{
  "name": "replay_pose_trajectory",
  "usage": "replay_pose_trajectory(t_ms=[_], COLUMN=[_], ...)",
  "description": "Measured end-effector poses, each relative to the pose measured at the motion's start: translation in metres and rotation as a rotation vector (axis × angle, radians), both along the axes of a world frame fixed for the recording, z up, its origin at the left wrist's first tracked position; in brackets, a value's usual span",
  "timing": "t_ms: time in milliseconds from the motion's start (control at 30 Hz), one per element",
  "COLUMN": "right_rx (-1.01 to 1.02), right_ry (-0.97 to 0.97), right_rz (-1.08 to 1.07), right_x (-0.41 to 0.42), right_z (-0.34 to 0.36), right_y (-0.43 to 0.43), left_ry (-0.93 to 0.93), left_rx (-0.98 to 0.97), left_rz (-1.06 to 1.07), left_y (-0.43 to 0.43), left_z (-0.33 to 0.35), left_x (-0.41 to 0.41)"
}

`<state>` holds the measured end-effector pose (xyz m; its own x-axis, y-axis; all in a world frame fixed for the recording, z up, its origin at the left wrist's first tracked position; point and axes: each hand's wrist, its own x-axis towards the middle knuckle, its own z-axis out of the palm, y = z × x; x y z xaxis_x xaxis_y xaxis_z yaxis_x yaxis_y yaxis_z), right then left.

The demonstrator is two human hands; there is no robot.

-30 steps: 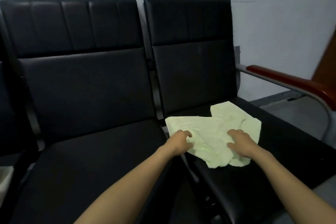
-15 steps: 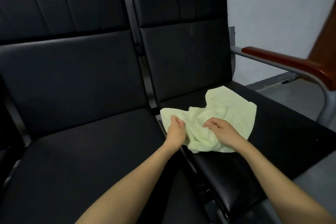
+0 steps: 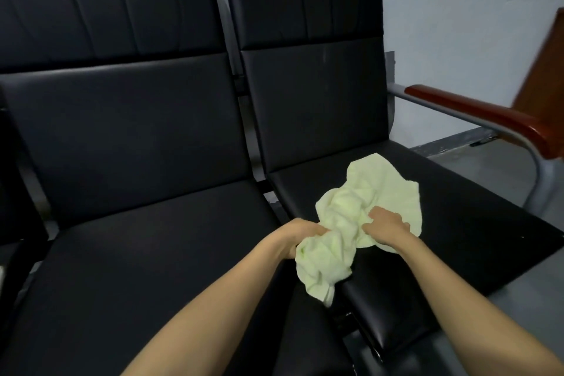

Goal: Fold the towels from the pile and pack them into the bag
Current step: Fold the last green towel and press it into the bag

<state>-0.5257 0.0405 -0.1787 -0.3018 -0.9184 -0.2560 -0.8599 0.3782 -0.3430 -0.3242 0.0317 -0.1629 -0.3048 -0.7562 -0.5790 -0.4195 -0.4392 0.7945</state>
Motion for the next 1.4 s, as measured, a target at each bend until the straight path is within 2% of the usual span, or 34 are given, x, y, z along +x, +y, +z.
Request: replay_pose_trajectory(t_ms=[67,100,200,267,333,400,500,567,667,733,800,833,933,1000,1067,1133,1200,1300,1400], right_rx=[-0.079,-0.144,-0.335,-0.329,-0.291,-0.221,-0.146,-0.096,0.025,0.071,-0.031,-0.133,-0.382,-0.393,-0.357,-0.288,-0.167,-0.021,0.047], right_ry=[-0.113,-0.249,-0.887,-1.22,-1.309,-1.258,-1.066,-1.059,-1.157,-1.081,-0.959,-0.957,-0.994,-0.821,-0.634,-0.513,-0.457,-0.342,-0.194], right_rz=[-0.102,-0.177,-0.334,-0.326,-0.194,-0.01,0.221,0.303,0.353,0.397,0.41,0.393,0.376,0.441,0.463,0.525,0.616,0.69,0.741], right_x=[0.01,0.015,0.035,0.059,0.095,0.138,0.2,0.235,0.276,0.301,0.325,0.337,0.36,0.366,0.368,0.367,0.364,0.357,0.35], right_z=[-0.002,-0.003,0.015,0.037,0.062,0.085,0.111,0.121,0.128,0.129,0.129,0.13,0.141,0.143,0.134,0.116,0.093,0.061,0.032], right_y=[0.007,0.009,0.011,0.007,0.002,0.001,0.003,0.006,0.012,0.015,0.012,0.008,-0.007,-0.013,-0.012,-0.005,0.008,0.03,0.046], left_ry=[0.019,0.087,0.402,0.499,0.519,0.52,0.502,0.504,0.232,0.137,0.136,0.128,0.09,0.115,0.289,0.378,0.232,-0.25,-0.636], left_rx=[-0.008,-0.015,-0.001,-0.027,-0.08,-0.165,-0.3,-0.428,-0.649,-0.742,-0.777,-0.791,-0.789,-0.66,-0.479,-0.369,-0.377,-0.413,-0.463], left_rz=[0.028,0.075,0.266,0.401,0.526,0.626,0.717,0.773,0.956,1.078,1.143,1.16,1.153,1.062,0.919,0.829,0.763,0.616,0.324], left_y=[0.006,0.009,0.018,0.02,0.027,0.036,0.056,0.071,0.09,0.101,0.109,0.111,0.113,0.113,0.112,0.112,0.11,0.11,0.114], left_z=[0.005,0.009,0.029,0.045,0.063,0.079,0.1,0.106,0.109,0.11,0.111,0.111,0.103,0.094,0.082,0.069,0.052,0.021,-0.007], left_x=[0.003,0.007,0.031,0.054,0.081,0.11,0.159,0.197,0.253,0.278,0.295,0.3,0.307,0.304,0.299,0.3,0.303,0.305,0.301])
